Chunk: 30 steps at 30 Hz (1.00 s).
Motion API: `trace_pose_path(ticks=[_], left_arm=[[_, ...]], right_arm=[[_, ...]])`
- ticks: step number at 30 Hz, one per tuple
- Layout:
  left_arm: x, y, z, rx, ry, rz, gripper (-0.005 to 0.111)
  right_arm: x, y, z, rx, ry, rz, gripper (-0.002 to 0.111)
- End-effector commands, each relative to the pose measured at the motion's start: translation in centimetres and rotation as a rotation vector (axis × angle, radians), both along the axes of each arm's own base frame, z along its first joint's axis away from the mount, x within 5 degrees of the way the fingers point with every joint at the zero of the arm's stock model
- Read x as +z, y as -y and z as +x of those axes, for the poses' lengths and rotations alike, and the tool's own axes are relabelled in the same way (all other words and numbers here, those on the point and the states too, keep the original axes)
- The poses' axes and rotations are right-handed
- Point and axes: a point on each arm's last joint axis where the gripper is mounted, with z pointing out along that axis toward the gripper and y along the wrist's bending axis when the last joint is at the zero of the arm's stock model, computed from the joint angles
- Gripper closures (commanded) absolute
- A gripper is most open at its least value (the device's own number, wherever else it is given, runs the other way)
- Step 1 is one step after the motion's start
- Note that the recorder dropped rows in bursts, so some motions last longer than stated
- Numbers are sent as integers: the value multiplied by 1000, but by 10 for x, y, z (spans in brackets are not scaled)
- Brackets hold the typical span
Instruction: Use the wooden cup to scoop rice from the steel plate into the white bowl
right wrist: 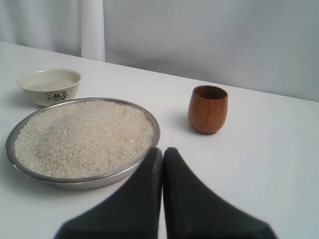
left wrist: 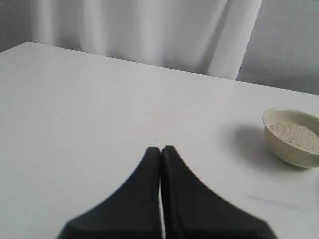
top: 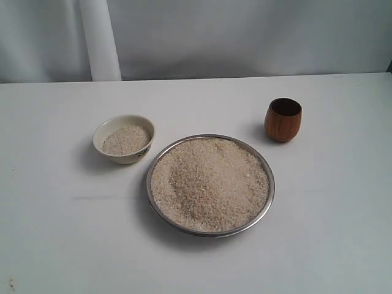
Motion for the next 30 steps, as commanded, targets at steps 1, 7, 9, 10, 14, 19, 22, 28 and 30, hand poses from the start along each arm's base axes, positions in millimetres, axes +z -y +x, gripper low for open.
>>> trace_pose_path(ticks=[1,7,9,10,14,19,22,28,30], left_arm=[[0,0,1,-2,-1,-6,107],[0,0,1,-2,-1,-6,107],[0,0,1,-2,-1,-6,107],[0,0,1,-2,-1,-6,107],[0,0,1,-2,-1,-6,107],[0,0,1,-2,-1,-6,107],[0,0,1,-2,-1,-6,107],[0,0,1,-2,-1,-6,107],[0,0,1,-2,-1,-6,107]], right_arm=[[-1,0,0,-8,-1,2,108],[-1,0,0,-8,-1,2,108],[-1,0,0,-8,-1,2,108],[-1,0,0,-8,-1,2,108],[-1,0,0,-8,-1,2,108],[-1,0,0,-7,-5,18,108],[-3,0,-1,-1,-19,-21,108],[37,6,2,-31,103,-214,108],[56,5,7,-31,99,-221,108]])
